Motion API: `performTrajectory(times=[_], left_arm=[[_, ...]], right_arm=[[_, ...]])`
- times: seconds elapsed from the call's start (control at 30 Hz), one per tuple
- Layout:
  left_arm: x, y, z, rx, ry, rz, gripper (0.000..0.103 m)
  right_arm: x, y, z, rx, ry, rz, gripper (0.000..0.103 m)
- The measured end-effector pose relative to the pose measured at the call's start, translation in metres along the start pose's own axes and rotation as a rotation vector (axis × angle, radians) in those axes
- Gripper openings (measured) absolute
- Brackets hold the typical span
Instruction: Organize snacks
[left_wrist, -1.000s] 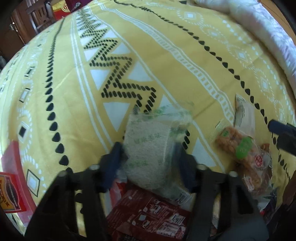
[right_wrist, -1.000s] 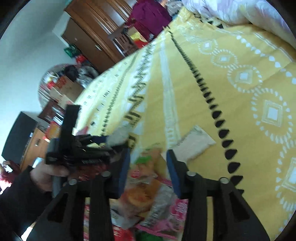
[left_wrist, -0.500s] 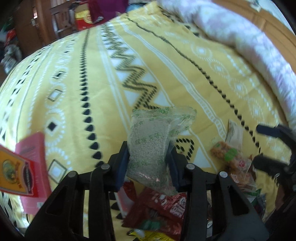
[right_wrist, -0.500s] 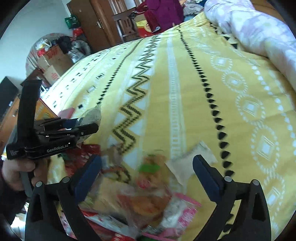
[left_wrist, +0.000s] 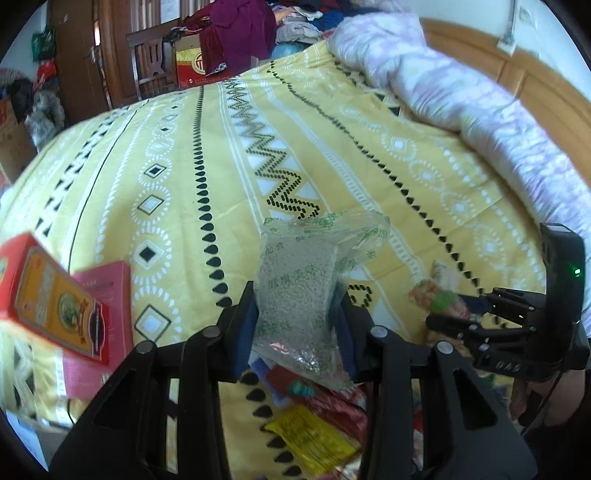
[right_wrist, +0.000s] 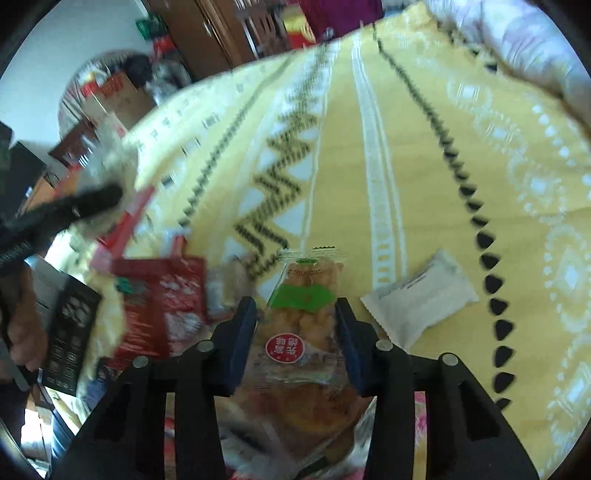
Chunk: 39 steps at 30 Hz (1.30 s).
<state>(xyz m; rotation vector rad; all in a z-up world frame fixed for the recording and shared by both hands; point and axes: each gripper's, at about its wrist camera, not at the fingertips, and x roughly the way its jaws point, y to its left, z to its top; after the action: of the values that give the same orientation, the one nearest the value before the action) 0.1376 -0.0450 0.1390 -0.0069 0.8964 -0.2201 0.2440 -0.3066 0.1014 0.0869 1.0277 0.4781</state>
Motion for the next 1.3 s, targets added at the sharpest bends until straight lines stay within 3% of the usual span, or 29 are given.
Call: performTrajectory(times=[0.33, 0.6, 0.83, 1.0, 1.07, 1.17, 1.3], left_arm=[[-0.103, 0.023, -0.015, -0.074, -0.152, -0.022, 0.039], [-0.211, 0.097, -0.043, -0.213, -0.275, 0.129, 0.039], [-0.307, 0.221, -0.089, -0.457, -0.345, 0.321, 0.039], [-0.330, 0.295, -0.122, -0.579, -0.312, 0.413, 0.039], [-0.329, 0.319, -0.135, -0.629, -0.295, 0.424, 0.039], [-0.318, 0.346, -0.151, -0.702, -0.258, 0.425, 0.039], [-0.320, 0.349, -0.170, -0.701, -0.249, 0.400, 0.039]], right_arm=[[-0.112, 0.062, 0.015, -0.050, -0.242, 0.043, 0.047], [-0.156, 0.155, 0.029, -0.150, -0.304, 0.150, 0.047], [-0.148, 0.315, 0.038, -0.327, -0.268, 0.363, 0.047], [-0.124, 0.422, 0.031, -0.411, -0.203, 0.519, 0.047], [-0.109, 0.466, 0.027, -0.432, -0.160, 0.584, 0.047], [-0.085, 0.513, 0.020, -0.469, -0.116, 0.615, 0.047], [-0.062, 0.521, 0.015, -0.456, -0.091, 0.584, 0.048]])
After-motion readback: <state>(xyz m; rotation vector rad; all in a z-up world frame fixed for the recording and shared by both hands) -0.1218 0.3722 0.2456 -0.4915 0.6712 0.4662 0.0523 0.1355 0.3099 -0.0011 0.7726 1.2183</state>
